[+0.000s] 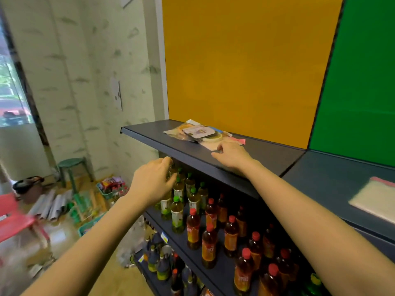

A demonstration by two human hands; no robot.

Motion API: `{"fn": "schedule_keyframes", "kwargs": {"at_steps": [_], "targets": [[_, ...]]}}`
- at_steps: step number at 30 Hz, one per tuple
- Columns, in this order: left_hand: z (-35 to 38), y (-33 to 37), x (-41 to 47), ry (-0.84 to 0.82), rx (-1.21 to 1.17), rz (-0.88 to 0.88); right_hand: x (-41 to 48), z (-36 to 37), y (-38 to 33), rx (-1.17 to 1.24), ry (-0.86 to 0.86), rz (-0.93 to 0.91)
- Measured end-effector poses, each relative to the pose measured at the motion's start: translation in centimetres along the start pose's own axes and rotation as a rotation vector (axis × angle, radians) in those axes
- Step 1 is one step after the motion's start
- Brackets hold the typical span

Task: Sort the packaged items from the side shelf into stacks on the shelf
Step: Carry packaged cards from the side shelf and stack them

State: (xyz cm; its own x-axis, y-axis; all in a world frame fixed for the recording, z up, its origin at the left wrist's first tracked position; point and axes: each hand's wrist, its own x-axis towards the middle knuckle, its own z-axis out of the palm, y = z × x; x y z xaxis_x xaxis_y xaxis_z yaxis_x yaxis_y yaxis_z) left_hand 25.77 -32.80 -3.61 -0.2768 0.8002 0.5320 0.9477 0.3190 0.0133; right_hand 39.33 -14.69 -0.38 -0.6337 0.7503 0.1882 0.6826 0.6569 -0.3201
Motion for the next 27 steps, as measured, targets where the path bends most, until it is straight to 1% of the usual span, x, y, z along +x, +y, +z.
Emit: {"fn": "schedule_keyframes", "kwargs": {"at_steps": [5, 10, 14, 19, 23, 25, 27], "targets": [[3.3, -4.6, 5.4, 0.038, -0.012, 0.001, 8.7, 1.8, -1.1, 0.080, 0.021, 0.095], [6.6, -8.1, 12.3, 0.010, 0.004, 0.044, 16.0, 3.0, -1.4, 0.054, -0.002, 0.214], [9.8, -9.7, 15.7, 0.081, -0.122, 0.015, 20.4, 3.7, -1.5, 0.011, -0.046, 0.311], [13.2, -11.4, 19.2, 0.095, -0.255, 0.023, 23.8, 4.1, -2.6, 0.006, -0.087, 0.445], [14.7, -12.7, 23.7, 0.136, -0.366, 0.044, 26.2, 5.7, -3.2, -0.081, -0.054, 0.526], [15.7, -13.2, 25.9, 0.130, -0.408, 0.071, 27.5, 6.7, -3.1, -0.055, -0.026, 0.566], [16.6, -13.6, 28.0, 0.112, -0.440, 0.099, 28.7, 7.1, -3.0, 0.081, 0.015, 0.585]]}}
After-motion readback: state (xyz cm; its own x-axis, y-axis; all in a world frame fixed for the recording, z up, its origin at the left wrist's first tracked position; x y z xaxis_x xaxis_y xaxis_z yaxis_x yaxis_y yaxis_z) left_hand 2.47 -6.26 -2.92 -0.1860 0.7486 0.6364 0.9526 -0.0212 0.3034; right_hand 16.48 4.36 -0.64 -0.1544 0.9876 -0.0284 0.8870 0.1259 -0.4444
